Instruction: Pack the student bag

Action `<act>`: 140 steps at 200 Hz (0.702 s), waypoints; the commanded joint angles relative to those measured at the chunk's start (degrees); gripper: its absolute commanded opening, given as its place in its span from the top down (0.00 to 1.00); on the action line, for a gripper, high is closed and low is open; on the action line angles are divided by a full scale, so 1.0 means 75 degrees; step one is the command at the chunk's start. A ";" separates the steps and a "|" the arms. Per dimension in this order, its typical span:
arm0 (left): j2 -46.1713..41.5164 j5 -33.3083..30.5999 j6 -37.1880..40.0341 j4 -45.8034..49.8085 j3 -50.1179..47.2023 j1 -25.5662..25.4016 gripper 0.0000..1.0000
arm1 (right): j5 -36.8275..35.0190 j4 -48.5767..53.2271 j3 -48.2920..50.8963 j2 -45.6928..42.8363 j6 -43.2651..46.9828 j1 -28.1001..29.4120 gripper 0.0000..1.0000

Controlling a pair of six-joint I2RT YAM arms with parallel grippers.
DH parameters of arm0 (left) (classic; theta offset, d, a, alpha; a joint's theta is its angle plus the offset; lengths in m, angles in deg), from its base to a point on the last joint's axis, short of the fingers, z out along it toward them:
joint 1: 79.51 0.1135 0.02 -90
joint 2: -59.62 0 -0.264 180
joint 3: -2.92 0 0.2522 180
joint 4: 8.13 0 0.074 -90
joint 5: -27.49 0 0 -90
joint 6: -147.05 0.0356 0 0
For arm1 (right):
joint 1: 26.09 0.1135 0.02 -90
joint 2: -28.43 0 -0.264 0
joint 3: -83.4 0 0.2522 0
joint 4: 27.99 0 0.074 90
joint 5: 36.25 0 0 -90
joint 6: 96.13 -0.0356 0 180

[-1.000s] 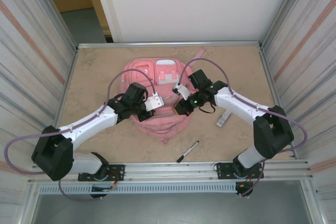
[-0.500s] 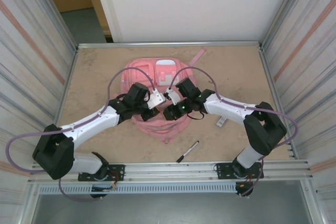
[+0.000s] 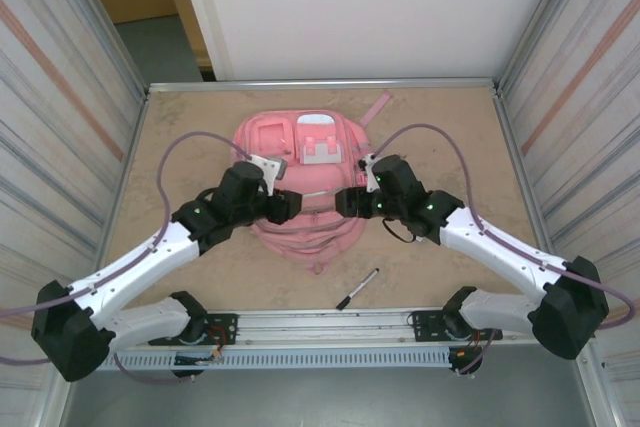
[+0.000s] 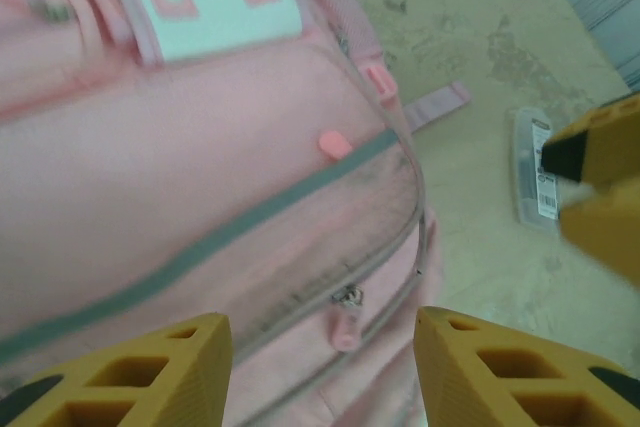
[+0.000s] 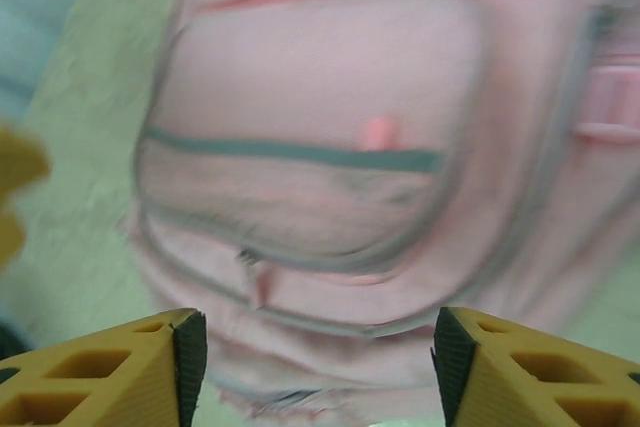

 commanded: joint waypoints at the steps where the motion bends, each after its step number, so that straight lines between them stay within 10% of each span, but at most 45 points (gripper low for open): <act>1: 0.0622 -0.1088 -0.1670 0.0499 0.0168 -0.0908 0.48 | -0.0626 0.0629 -0.0065 -0.0037 -0.1348 -0.0767 0.38; 140: 0.4657 -0.4491 -0.4175 0.3366 0.3293 -0.2453 0.53 | 0.0468 -0.0115 0.0465 0.0131 -0.2346 -0.1652 0.42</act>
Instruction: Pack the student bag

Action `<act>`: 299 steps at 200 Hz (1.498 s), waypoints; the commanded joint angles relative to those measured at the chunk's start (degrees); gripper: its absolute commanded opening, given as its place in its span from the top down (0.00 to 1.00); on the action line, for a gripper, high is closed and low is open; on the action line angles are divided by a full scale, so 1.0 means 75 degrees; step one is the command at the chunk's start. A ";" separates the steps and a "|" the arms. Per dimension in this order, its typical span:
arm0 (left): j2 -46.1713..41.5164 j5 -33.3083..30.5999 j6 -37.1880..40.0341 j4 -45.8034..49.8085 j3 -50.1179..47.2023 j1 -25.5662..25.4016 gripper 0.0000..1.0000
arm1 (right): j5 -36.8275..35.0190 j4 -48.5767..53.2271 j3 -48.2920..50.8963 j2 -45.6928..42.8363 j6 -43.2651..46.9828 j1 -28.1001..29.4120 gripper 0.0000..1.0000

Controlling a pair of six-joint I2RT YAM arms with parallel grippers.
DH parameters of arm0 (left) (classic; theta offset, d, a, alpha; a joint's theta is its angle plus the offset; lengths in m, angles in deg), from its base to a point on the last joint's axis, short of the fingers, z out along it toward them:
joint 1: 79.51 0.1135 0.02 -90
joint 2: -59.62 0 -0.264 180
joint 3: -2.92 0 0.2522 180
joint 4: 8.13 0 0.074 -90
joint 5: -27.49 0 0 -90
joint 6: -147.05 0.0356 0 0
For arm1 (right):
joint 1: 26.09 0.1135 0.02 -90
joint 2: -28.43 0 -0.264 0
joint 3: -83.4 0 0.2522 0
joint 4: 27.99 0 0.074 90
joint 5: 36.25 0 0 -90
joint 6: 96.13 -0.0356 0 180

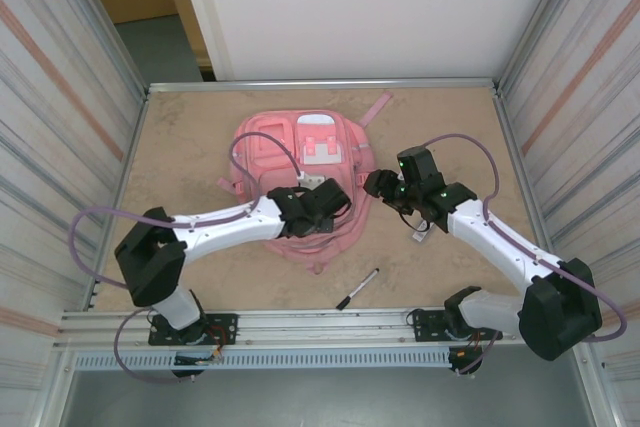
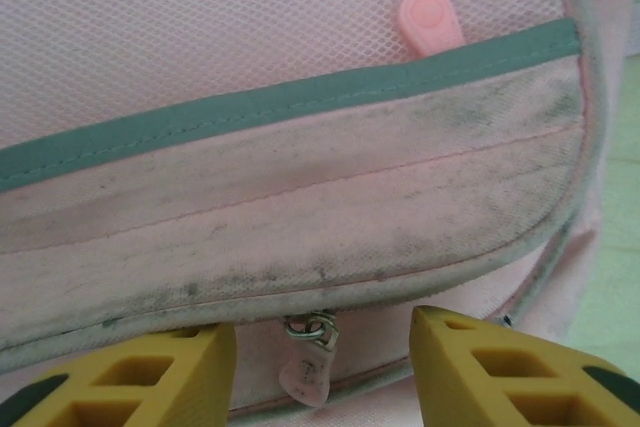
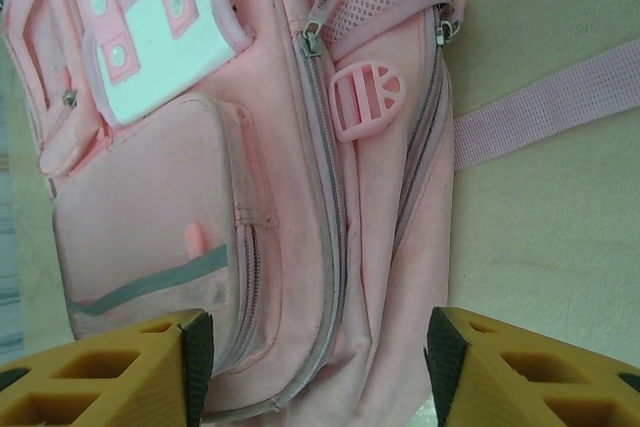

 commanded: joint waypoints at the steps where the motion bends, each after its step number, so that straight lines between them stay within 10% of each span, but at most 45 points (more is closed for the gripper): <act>1: 0.0442 -0.1201 -0.0869 0.0979 0.0552 -0.0316 0.54 | 0.0200 -0.0217 0.0101 -0.0073 -0.0003 -0.0045 0.42; 94: 0.0759 -0.1392 -0.1059 0.1079 0.0562 -0.0378 1.00 | 0.0969 -0.0475 -0.0080 0.0548 -0.0495 -0.0112 0.37; 158: -0.0245 0.0705 0.0731 -0.1144 -0.0464 0.0113 1.00 | 0.1253 -0.0930 -0.0671 0.1743 -0.1951 0.0815 0.36; 299: -0.1725 0.0550 0.0419 -0.0223 -0.2011 0.0893 1.00 | 0.0164 -0.0510 -0.1036 0.2236 -0.2352 0.0968 0.98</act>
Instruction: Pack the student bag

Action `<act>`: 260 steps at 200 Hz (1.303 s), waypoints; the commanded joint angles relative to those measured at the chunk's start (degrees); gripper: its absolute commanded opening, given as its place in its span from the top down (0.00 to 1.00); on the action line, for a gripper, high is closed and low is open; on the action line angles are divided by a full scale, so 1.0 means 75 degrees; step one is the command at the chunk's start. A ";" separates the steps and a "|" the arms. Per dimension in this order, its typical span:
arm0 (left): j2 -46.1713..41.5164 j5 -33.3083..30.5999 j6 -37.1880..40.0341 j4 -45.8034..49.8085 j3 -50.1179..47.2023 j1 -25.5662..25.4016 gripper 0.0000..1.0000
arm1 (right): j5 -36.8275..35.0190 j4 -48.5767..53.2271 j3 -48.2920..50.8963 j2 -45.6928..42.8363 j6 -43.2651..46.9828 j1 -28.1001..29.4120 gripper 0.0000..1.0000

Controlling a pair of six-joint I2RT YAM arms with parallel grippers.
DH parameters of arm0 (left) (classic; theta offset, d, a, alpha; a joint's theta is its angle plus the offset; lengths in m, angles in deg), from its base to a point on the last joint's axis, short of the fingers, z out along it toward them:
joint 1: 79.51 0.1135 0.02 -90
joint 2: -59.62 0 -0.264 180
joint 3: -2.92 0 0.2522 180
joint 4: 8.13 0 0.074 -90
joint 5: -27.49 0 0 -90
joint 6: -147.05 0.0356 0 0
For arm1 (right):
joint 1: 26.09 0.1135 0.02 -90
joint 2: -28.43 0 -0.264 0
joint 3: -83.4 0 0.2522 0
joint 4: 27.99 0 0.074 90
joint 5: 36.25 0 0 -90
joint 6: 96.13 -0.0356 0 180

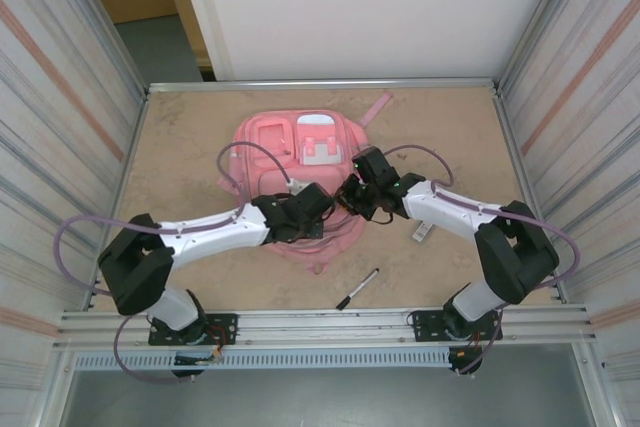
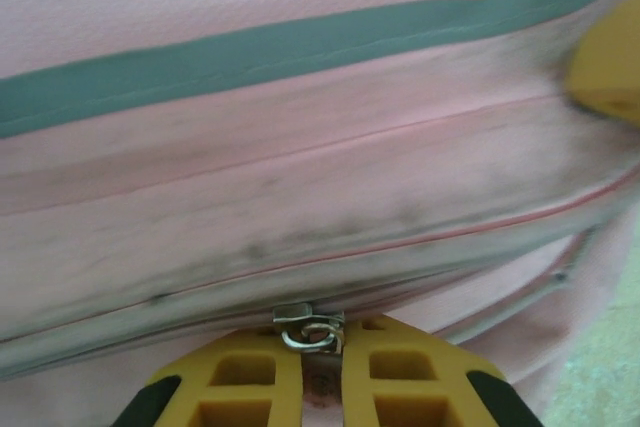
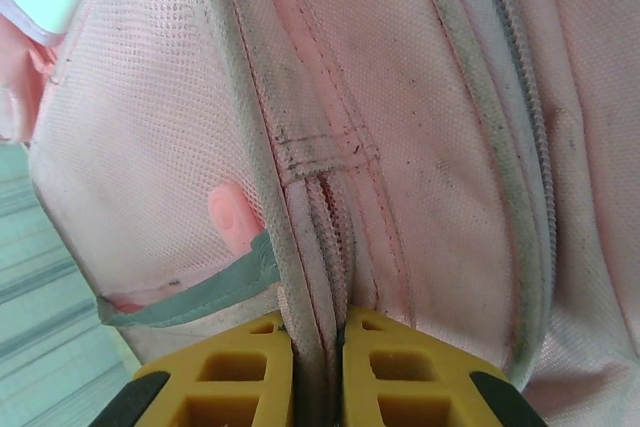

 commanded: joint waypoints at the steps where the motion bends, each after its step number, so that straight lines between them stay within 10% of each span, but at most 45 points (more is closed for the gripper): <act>1: -0.0740 -0.0480 -0.0032 0.0869 -0.0485 0.0346 1.00 | -0.0675 0.0414 -0.0117 -0.0352 0.0184 -0.0262 0.98; 115: -0.2573 -0.0110 0.1776 -0.0865 -0.2326 0.3356 1.00 | 0.0836 0.0642 -0.0282 -0.0377 0.1143 -0.1943 1.00; 198: -0.2785 0.1174 0.5022 -0.2243 -0.2935 0.3408 1.00 | 0.2689 0.0947 -0.1020 0.0664 0.1842 -0.2872 1.00; 260: -0.1553 0.1238 0.4886 -0.3135 -0.2423 0.4510 1.00 | 0.3573 0.1609 -0.1719 0.0885 0.3261 -0.2917 1.00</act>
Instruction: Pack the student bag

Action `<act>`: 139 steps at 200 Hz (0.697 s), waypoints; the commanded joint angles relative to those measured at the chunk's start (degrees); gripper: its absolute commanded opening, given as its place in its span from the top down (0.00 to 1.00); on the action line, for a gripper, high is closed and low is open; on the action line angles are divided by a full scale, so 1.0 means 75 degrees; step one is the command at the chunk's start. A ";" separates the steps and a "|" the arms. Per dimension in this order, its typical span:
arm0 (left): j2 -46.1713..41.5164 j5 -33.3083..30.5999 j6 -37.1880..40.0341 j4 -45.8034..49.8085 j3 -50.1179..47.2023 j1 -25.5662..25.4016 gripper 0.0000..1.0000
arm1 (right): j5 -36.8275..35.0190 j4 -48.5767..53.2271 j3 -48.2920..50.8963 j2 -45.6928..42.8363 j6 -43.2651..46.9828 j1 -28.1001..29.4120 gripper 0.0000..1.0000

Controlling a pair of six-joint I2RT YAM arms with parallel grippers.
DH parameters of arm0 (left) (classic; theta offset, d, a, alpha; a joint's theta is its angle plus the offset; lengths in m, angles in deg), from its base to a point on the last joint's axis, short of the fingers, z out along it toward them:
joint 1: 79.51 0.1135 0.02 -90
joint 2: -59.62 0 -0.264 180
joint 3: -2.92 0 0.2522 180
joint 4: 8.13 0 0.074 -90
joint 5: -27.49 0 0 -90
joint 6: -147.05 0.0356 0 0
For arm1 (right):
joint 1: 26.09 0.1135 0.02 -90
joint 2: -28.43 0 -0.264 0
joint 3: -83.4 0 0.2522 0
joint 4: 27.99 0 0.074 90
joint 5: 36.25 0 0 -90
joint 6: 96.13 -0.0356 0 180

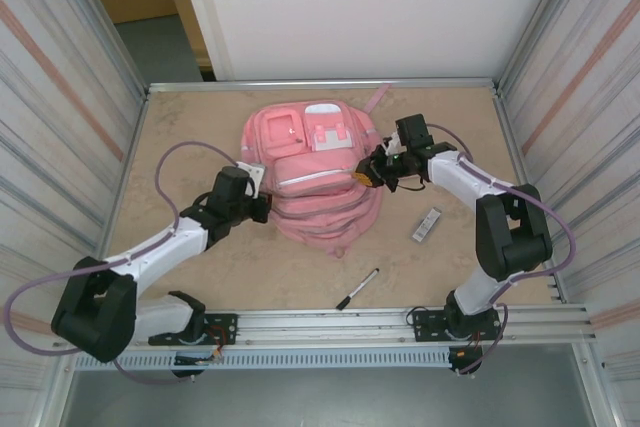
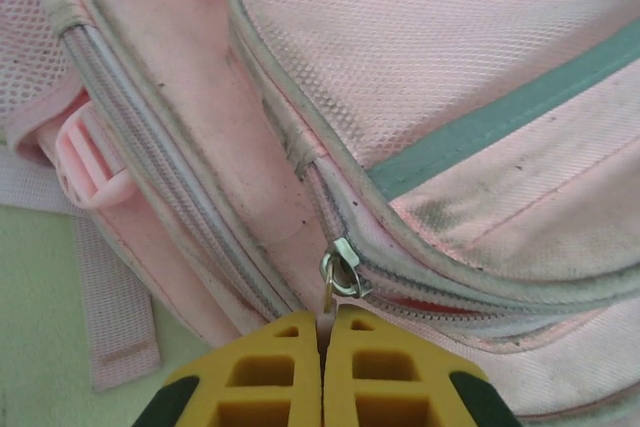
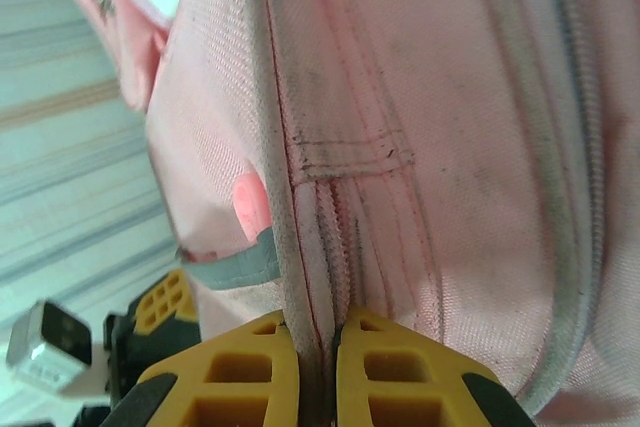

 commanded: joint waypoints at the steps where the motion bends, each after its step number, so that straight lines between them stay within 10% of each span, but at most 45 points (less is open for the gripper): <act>1: 0.0606 -0.1186 0.0075 0.0317 0.0416 0.0634 1.00 | -0.0041 0.0638 -0.0390 -0.0024 0.1088 -0.0268 1.00; 45: 0.1839 -0.0788 0.0285 0.0577 0.1433 0.0856 1.00 | -0.0366 0.1390 -0.0707 0.0100 0.2087 -0.0218 1.00; 57: 0.1791 -0.0085 0.0374 0.0532 0.1477 0.0852 1.00 | -0.0946 0.1902 -0.0974 0.0185 0.2338 -0.0197 0.70; 71: 0.1541 0.0850 0.0256 0.0191 0.1315 0.0817 1.00 | -0.1261 0.2040 -0.1036 0.0062 0.2666 -0.0111 0.57; 139: 0.0606 0.1918 0.0509 0.0617 0.1508 -0.0151 1.00 | -0.3871 0.0005 0.0490 -0.2279 0.6839 0.2034 0.52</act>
